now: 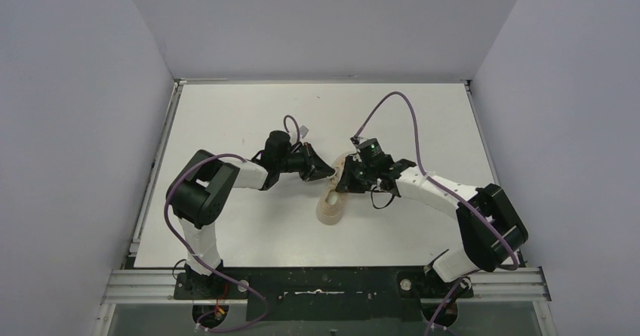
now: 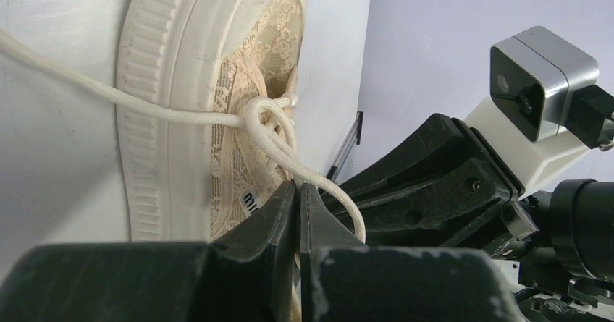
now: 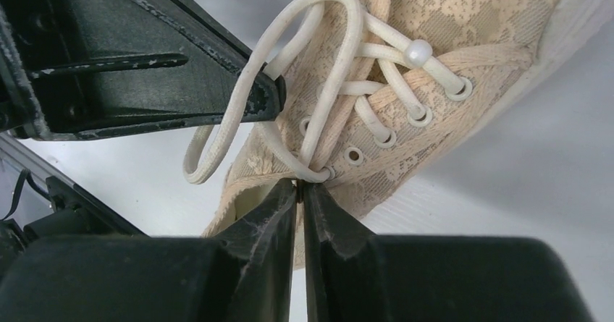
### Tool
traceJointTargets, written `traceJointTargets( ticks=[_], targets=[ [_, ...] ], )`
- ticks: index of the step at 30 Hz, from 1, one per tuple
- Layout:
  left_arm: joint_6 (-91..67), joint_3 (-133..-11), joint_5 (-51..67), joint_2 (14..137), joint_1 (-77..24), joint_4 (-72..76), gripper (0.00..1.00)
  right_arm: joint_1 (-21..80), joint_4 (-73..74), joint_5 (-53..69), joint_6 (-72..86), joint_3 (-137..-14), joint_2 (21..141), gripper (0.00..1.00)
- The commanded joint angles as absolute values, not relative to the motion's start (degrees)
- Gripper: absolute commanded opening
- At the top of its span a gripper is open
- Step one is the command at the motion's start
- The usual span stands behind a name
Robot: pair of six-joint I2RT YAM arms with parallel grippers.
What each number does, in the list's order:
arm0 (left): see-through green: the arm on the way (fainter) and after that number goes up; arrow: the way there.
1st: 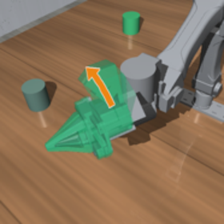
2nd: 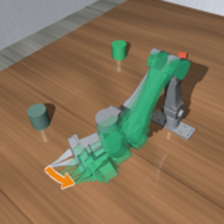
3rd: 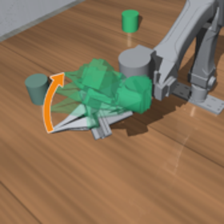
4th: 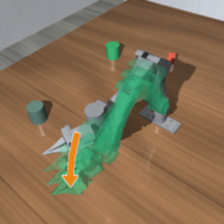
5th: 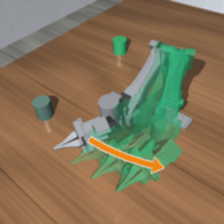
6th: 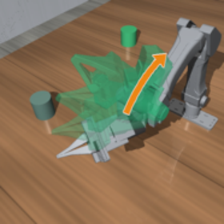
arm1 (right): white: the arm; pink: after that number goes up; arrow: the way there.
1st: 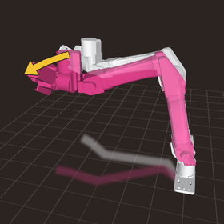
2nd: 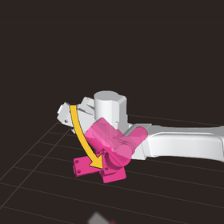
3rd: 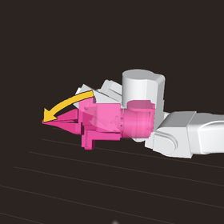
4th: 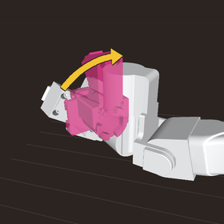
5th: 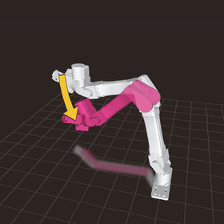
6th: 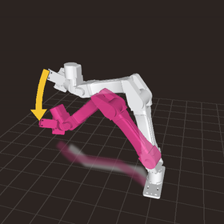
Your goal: Tie the shoes
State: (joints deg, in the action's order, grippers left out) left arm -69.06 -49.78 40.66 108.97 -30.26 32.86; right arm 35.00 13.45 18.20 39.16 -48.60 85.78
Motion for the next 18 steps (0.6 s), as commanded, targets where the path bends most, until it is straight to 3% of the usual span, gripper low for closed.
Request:
traceJointTargets(
  ticks=[1, 2, 6, 10, 13, 15, 18],
  targets=[
    [-69.1, -51.0, 41.4, 108.1, -30.1, 36.3, 0.0, 35.7, 12.0, 15.5, 37.7, -50.4, 86.0, 0.05],
    [-69.0, -51.1, 41.4, 108.0, -30.1, 36.1, 0.0, 35.8, 13.2, 15.9, 37.2, -50.7, 85.8, 0.0],
    [-67.0, -51.6, 41.8, 107.0, -30.1, 33.8, 0.04, 34.6, 30.6, 18.5, 32.9, -56.6, 82.0, 0.0],
    [-59.6, -52.3, 41.8, 104.2, -29.7, 24.8, 0.31, 32.4, 46.0, 23.5, 28.7, -58.3, 77.9, 0.0],
    [-50.8, -53.5, 42.6, 101.1, -27.6, 13.7, 0.74, 31.7, 48.0, 25.0, 26.8, -56.4, 75.1, 0.0],
    [-41.6, -54.4, 41.4, 97.3, -24.7, 3.8, 0.83, 29.6, 48.3, 26.0, 26.8, -55.8, 73.7, 0.0],
    [-24.8, -57.1, 35.7, 92.1, -20.9, -10.8, 0.88, 26.5, 50.1, 27.4, 26.1, -56.8, 74.0, 0.0]
  ],
)
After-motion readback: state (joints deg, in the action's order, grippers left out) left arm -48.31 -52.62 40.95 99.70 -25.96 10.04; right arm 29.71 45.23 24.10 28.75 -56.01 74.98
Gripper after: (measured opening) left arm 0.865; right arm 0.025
